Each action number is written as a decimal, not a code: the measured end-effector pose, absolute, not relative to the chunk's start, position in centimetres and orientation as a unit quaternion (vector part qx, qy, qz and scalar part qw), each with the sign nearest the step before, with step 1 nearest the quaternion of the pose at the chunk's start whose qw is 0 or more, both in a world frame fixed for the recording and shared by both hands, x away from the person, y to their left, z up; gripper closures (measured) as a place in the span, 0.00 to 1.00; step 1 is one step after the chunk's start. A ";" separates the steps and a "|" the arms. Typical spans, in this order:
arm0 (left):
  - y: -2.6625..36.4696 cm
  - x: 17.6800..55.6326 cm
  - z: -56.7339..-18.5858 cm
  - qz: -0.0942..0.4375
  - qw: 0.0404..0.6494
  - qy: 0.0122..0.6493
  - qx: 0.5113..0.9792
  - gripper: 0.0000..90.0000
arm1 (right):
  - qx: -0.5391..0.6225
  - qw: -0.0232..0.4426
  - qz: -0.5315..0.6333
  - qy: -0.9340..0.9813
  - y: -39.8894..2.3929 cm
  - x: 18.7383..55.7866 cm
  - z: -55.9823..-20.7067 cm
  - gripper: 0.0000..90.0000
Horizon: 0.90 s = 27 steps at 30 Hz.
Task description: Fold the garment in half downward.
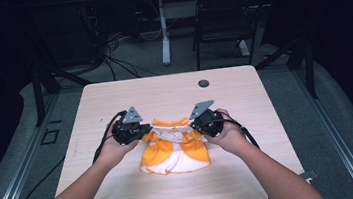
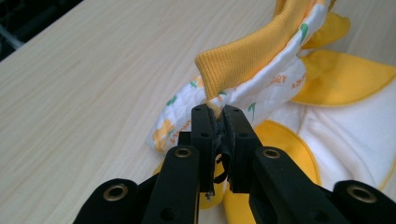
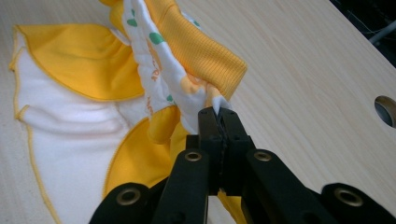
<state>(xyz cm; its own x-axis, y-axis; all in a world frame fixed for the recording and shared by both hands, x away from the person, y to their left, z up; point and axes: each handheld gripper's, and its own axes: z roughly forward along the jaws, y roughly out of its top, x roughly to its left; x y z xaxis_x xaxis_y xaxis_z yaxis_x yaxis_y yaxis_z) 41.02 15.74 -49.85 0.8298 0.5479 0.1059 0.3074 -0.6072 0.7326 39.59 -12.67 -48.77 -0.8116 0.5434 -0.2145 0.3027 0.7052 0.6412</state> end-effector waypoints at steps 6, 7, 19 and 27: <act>15.9 40.2 -50.8 0.153 0.367 0.240 0.886 0.93 | 0.230 0.188 0.303 0.906 -12.4 38.4 -49.7 0.99; 15.9 39.9 -51.2 0.150 0.366 0.239 0.887 0.93 | 0.228 0.187 0.303 0.906 -12.3 38.1 -49.9 0.99; 16.5 38.3 -53.4 0.127 0.373 0.241 0.887 0.93 | 0.248 0.156 0.322 0.900 -12.6 36.8 -52.4 0.99; 16.8 37.1 -54.4 0.111 0.380 0.244 0.885 0.91 | 0.254 0.137 0.342 0.894 -12.9 35.6 -53.2 0.97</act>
<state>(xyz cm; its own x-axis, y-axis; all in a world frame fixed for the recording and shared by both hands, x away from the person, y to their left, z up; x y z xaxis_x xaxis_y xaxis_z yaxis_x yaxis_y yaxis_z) 37.12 16.77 -54.40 0.8567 0.5157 0.0105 0.3477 -0.5924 0.7267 35.63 -12.94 -53.21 -0.8331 0.5486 -0.0702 0.3613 0.6359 0.6820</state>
